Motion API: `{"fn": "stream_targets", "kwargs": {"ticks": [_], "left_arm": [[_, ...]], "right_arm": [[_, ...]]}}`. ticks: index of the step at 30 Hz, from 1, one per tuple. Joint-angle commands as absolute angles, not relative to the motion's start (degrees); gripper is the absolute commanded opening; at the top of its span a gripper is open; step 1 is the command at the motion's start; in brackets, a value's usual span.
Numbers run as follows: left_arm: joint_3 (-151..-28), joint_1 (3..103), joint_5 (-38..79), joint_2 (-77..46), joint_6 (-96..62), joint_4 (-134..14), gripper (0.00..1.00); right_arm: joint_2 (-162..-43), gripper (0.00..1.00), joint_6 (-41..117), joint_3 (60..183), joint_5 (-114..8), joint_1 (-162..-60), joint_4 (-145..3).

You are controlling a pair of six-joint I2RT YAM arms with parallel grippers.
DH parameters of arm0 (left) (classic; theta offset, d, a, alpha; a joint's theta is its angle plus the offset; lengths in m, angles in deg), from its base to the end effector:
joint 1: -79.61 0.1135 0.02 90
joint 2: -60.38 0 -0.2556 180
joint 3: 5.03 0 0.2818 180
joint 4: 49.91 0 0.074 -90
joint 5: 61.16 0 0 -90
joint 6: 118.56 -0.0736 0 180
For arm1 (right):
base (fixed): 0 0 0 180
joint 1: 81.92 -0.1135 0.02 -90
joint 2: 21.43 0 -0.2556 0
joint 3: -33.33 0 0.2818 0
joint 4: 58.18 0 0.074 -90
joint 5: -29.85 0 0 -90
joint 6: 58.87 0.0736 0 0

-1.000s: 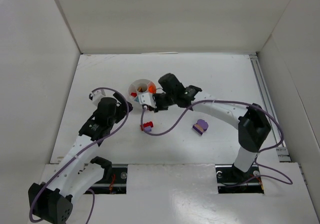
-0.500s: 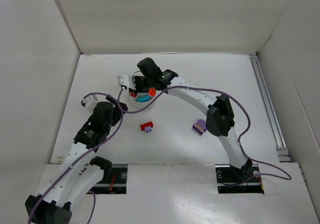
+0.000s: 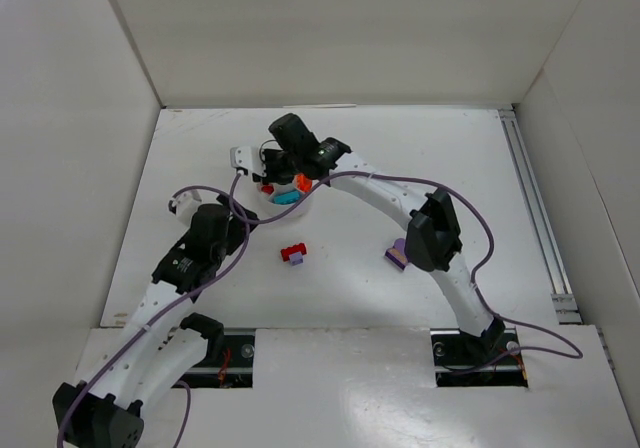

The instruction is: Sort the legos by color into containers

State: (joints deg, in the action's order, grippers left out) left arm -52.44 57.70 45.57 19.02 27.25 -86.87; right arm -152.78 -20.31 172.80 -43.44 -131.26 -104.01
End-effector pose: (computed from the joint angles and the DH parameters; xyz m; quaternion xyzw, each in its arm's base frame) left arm 0.2235 -0.0670 0.2379 -0.3196 0.8024 -0.2075 0.4593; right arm 0.3633 0.4554 0.2568 -0.7251 0.5169 0.1224 0.4383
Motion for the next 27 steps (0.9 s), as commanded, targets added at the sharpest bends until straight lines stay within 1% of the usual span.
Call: {"fn": "stream_targets", "kwargs": {"ticks": [1,3,7,10,12,14,16,18,20,21,22,24,27], "left_arm": [[-51.2,57.6,44.1,19.1,25.8,-84.2,1.0],[-51.2,57.6,43.1,19.1,25.2,-83.6,1.0],[-51.2,57.6,42.5,19.1,24.6,-83.6,1.0],[-50.0,57.6,40.1,19.1,23.2,-82.4,1.0],[-49.5,57.6,37.7,19.6,23.2,-80.8,1.0],[-49.0,57.6,36.2,19.6,22.7,-80.3,1.0],[-47.7,57.6,33.7,19.6,21.5,-79.5,1.0],[-46.9,57.6,31.8,19.6,21.5,-79.0,0.99],[-45.1,57.6,29.2,19.6,20.0,-77.1,0.97],[-44.2,57.6,28.1,19.6,19.3,-76.2,0.96],[-42.5,57.6,26.5,19.6,19.3,-74.4,0.94],[-41.1,57.6,25.3,19.6,19.9,-72.6,0.94],[-38.2,57.6,24.6,18.0,20.4,-66.8,0.91]], "right_arm": [[-154.8,0.27,-19.7,176.2,-44.2,-131.9,-102.7],[-155.4,0.3,-19.1,177.5,-44.2,-132.5,-102.7],[-155.4,0.47,-19.1,177.5,-44.8,-132.5,-102.7],[-154.2,0.49,-19.1,177.5,-44.8,-132.5,-102.7],[-152.8,0.55,-19.1,176.8,-45.3,-133.0,-102.1],[-150.3,0.55,-19.1,174.3,-45.3,-133.0,-101.2],[-147.6,0.58,-18.6,171.8,-47.9,-133.0,-98.7],[-141.9,0.59,-17.4,165.2,-50.5,-133.0,-95.7],[-137.3,0.61,-16.8,159.9,-53.6,-133.0,-91.0],[-132.4,0.63,-16.1,154.3,-53.6,-132.2,-89.4],[-130.1,0.63,-16.1,151.6,-53.6,-131.2,-86.8],[-123.7,0.65,-14.6,144.3,-52.8,-130.2,-85.2],[-118.7,0.68,-13.9,138.3,-51.4,-129.0,-84.0]]}}
